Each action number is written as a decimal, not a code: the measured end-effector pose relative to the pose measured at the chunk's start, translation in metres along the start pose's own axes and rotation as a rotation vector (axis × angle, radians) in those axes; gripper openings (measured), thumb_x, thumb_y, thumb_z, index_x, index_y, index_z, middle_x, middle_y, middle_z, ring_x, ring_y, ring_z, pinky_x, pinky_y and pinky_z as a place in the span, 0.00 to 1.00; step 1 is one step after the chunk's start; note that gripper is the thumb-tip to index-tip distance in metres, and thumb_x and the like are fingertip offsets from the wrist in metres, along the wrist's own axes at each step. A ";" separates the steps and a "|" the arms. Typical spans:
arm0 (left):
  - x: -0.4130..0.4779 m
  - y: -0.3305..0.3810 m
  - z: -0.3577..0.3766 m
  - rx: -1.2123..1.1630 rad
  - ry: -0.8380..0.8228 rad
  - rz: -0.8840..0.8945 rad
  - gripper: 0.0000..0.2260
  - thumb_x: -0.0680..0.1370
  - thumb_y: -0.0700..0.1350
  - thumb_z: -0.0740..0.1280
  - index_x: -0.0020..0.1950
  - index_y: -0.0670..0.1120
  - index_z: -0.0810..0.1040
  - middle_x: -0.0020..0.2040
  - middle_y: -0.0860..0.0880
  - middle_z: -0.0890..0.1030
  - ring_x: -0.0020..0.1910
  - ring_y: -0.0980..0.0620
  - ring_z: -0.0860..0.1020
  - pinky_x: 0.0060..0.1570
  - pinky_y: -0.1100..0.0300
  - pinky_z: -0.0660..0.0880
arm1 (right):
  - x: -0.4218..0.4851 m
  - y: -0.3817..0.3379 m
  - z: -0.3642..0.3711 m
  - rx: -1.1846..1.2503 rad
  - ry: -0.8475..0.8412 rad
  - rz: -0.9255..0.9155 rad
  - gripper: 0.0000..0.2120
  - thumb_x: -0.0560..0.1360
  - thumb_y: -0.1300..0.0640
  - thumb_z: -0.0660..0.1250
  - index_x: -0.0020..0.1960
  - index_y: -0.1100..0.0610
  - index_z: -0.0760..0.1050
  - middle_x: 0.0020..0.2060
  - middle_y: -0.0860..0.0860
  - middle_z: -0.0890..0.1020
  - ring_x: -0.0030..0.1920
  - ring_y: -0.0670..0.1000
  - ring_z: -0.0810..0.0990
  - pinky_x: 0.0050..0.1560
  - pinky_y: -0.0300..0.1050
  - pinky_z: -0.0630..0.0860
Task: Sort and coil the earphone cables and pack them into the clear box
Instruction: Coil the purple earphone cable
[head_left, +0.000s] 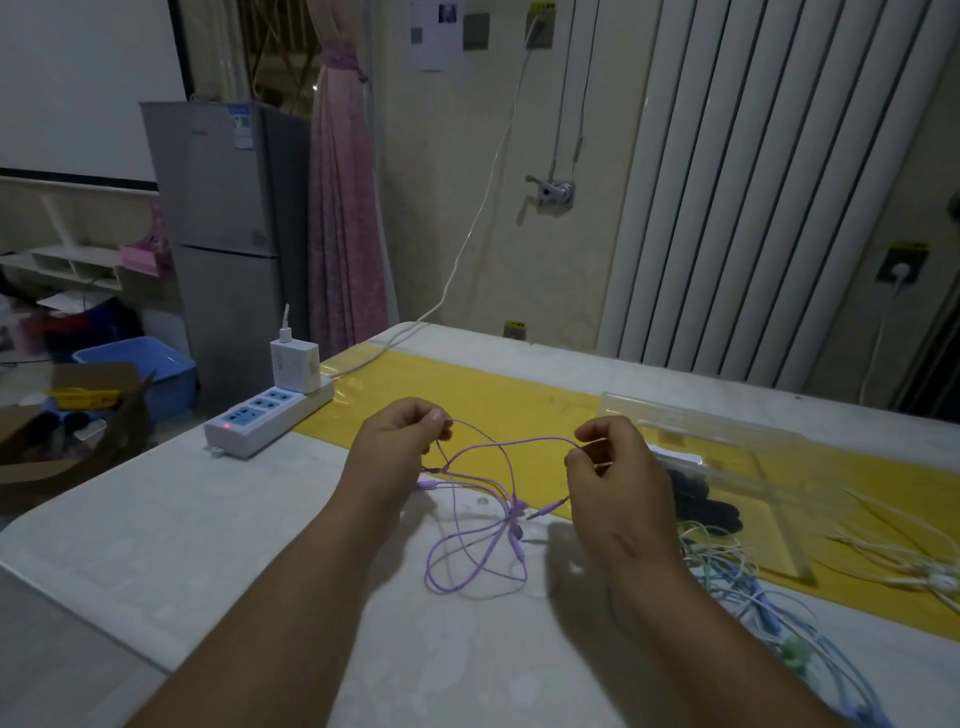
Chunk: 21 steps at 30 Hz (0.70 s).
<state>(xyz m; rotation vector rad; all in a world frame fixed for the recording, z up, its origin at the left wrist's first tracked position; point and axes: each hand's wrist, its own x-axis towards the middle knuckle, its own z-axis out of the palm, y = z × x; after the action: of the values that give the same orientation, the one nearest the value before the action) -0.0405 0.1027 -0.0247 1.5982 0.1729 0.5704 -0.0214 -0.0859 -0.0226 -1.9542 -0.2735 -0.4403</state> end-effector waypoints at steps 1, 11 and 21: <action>0.001 0.000 -0.001 -0.055 0.005 -0.004 0.10 0.79 0.37 0.62 0.40 0.43 0.78 0.34 0.48 0.77 0.31 0.53 0.67 0.30 0.61 0.64 | 0.000 0.000 0.000 -0.011 -0.003 0.000 0.05 0.77 0.60 0.63 0.48 0.51 0.73 0.39 0.45 0.78 0.38 0.47 0.76 0.39 0.45 0.72; 0.000 0.001 0.001 -0.187 0.076 0.044 0.08 0.82 0.39 0.59 0.45 0.43 0.75 0.31 0.46 0.76 0.23 0.54 0.67 0.23 0.64 0.63 | 0.000 -0.001 -0.002 -0.022 -0.002 0.021 0.07 0.75 0.63 0.59 0.45 0.51 0.69 0.30 0.51 0.74 0.30 0.52 0.70 0.33 0.48 0.67; -0.003 0.002 0.003 -0.128 0.058 0.035 0.05 0.79 0.35 0.63 0.47 0.40 0.78 0.32 0.44 0.79 0.28 0.51 0.76 0.27 0.60 0.75 | -0.001 0.001 0.002 -0.142 -0.087 -0.012 0.09 0.73 0.61 0.63 0.47 0.50 0.78 0.46 0.46 0.78 0.43 0.49 0.75 0.42 0.41 0.67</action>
<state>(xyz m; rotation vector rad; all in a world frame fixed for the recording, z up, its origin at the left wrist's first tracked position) -0.0417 0.0984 -0.0237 1.4643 0.1491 0.6423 -0.0220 -0.0839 -0.0245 -2.1145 -0.3173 -0.3915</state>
